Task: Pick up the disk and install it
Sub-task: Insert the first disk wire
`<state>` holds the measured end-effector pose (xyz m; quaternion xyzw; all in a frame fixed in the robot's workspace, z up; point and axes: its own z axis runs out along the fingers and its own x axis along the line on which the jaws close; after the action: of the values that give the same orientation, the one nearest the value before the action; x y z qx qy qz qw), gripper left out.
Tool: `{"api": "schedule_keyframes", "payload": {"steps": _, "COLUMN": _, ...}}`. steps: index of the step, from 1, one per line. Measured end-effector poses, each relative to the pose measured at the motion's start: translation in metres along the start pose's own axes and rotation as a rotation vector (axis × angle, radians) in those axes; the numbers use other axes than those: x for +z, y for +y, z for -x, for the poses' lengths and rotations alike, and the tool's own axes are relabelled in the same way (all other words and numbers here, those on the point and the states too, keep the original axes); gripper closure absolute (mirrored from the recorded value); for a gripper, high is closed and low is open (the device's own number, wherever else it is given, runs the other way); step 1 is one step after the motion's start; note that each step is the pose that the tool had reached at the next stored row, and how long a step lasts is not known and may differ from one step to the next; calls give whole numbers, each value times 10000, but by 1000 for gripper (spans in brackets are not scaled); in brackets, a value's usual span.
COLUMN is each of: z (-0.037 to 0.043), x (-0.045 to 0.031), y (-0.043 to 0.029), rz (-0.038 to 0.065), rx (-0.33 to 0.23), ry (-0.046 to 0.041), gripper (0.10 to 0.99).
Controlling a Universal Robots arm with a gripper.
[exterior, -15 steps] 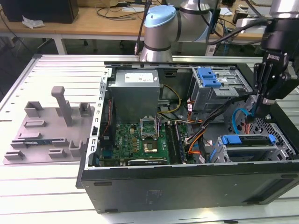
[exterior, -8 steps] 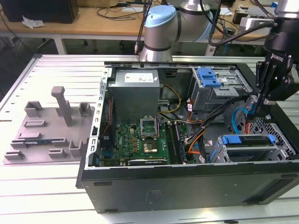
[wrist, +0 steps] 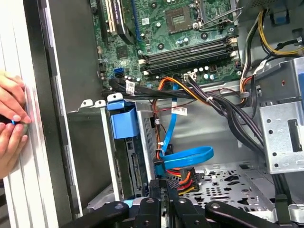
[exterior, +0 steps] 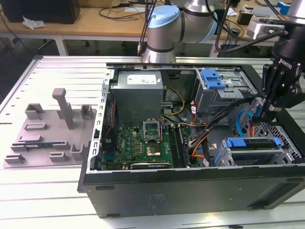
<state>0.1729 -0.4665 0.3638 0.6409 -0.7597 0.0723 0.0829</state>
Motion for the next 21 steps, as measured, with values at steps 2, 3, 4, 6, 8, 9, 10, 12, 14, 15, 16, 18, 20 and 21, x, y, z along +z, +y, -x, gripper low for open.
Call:
{"api": "schedule_keyframes", "payload": {"steps": 2, "z": -55, "x": 21, "y": 1, "rz": -13, "rx": -132, "ry": -120, "gripper": 922}}
{"api": "schedule_keyframes", "payload": {"steps": 3, "z": -74, "x": 30, "y": 3, "rz": -24, "rx": -228, "ry": -189, "gripper": 922}}
{"api": "schedule_keyframes", "payload": {"steps": 4, "z": -78, "x": 33, "y": 4, "rz": -31, "rx": -276, "ry": -212, "gripper": 922}}
{"api": "schedule_keyframes", "payload": {"steps": 6, "z": -88, "x": 41, "y": 8, "rz": -66, "rx": -474, "ry": -263, "gripper": 922}}
{"api": "schedule_keyframes", "payload": {"steps": 8, "z": -96, "x": 47, "y": 11, "rz": -106, "rx": -678, "ry": -291, "gripper": 922}}
{"api": "schedule_keyframes", "payload": {"steps": 9, "z": -99, "x": 48, "y": 12, "rz": -120, "rx": -750, "ry": -298, "gripper": 922}}
{"api": "schedule_keyframes", "payload": {"steps": 10, "z": -109, "x": 52, "y": 16, "rz": -148, "rx": -888, "ry": -312, "gripper": 922}}
{"api": "schedule_keyframes", "payload": {"steps": 12, "z": -153, "x": 62, "y": 34, "rz": -167, "rx": -1005, "ry": -350, "gripper": 922}}
{"api": "schedule_keyframes", "payload": {"steps": 14, "z": -184, "x": 69, "y": 43, "rz": -192, "rx": -1142, "ry": -394, "gripper": 922}}
{"api": "schedule_keyframes", "payload": {"steps": 15, "z": -186, "x": 69, "y": 44, "rz": -212, "rx": -1245, "ry": -416, "gripper": 922}}
{"api": "schedule_keyframes", "payload": {"steps": 16, "z": -187, "x": 69, "y": 45, "rz": -236, "rx": -1384, "ry": -469, "gripper": 922}}
{"api": "schedule_keyframes", "payload": {"steps": 18, "z": -194, "x": 72, "y": 46, "rz": -257, "rx": -1528, "ry": -599, "gripper": 922}}
{"api": "schedule_keyframes", "payload": {"steps": 20, "z": -225, "x": 78, "y": 47, "rz": -252, "rx": -1564, "ry": -801, "gripper": 922}}
{"api": "schedule_keyframes", "payload": {"steps": 21, "z": -248, "x": 83, "y": 43, "rz": -247, "rx": -1567, "ry": -905, "gripper": 922}}
